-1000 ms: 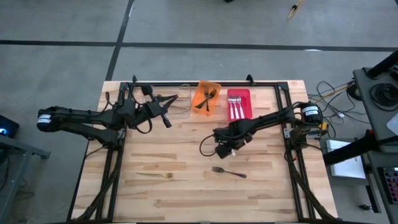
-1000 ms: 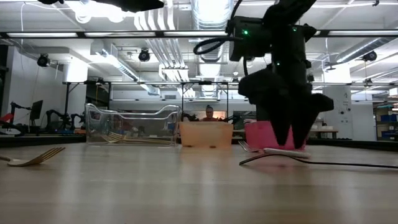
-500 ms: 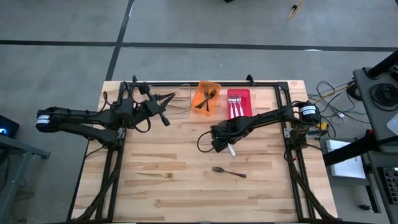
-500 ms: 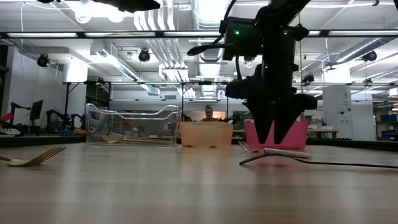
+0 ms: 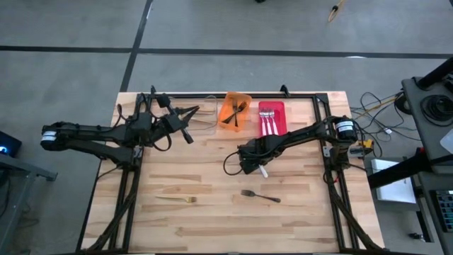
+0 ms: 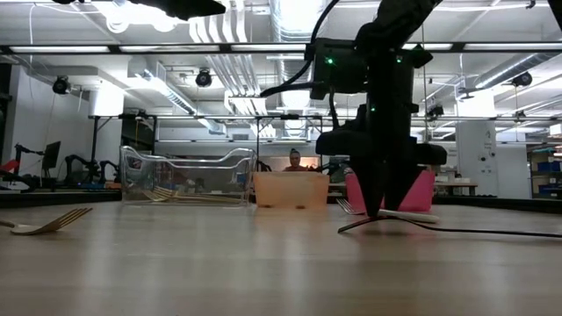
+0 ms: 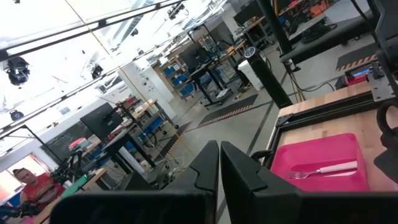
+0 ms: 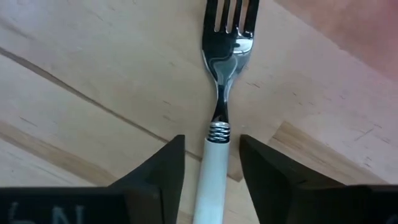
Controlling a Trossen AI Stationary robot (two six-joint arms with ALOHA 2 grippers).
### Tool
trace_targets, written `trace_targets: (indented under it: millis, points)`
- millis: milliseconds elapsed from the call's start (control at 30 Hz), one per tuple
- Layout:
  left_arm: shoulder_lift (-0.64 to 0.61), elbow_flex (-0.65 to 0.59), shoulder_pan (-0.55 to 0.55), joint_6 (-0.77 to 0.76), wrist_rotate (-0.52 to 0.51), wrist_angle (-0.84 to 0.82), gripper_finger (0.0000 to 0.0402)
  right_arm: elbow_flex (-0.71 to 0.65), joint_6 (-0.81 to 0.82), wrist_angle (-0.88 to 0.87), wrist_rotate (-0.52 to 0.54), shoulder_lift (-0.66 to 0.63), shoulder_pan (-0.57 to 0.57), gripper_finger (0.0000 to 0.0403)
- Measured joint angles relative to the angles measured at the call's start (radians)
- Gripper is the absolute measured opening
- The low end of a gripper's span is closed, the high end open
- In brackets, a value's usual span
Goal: Sort silverware by color (type)
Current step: Put the white fork into the red bin
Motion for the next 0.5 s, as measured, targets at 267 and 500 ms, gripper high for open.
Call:
trace_targets:
  millis: [267, 500]
  points:
    - [0.000, 0.000, 0.000, 0.000, 0.000, -0.003, 0.0000, 0.000, 0.018, 0.003, 0.001, -0.001, 0.000, 0.0107]
    - [0.000, 0.000, 0.000, 0.000, 0.000, -0.007, 0.0000, -0.001, 0.016, 0.008, 0.000, -0.001, 0.000, 0.0069]
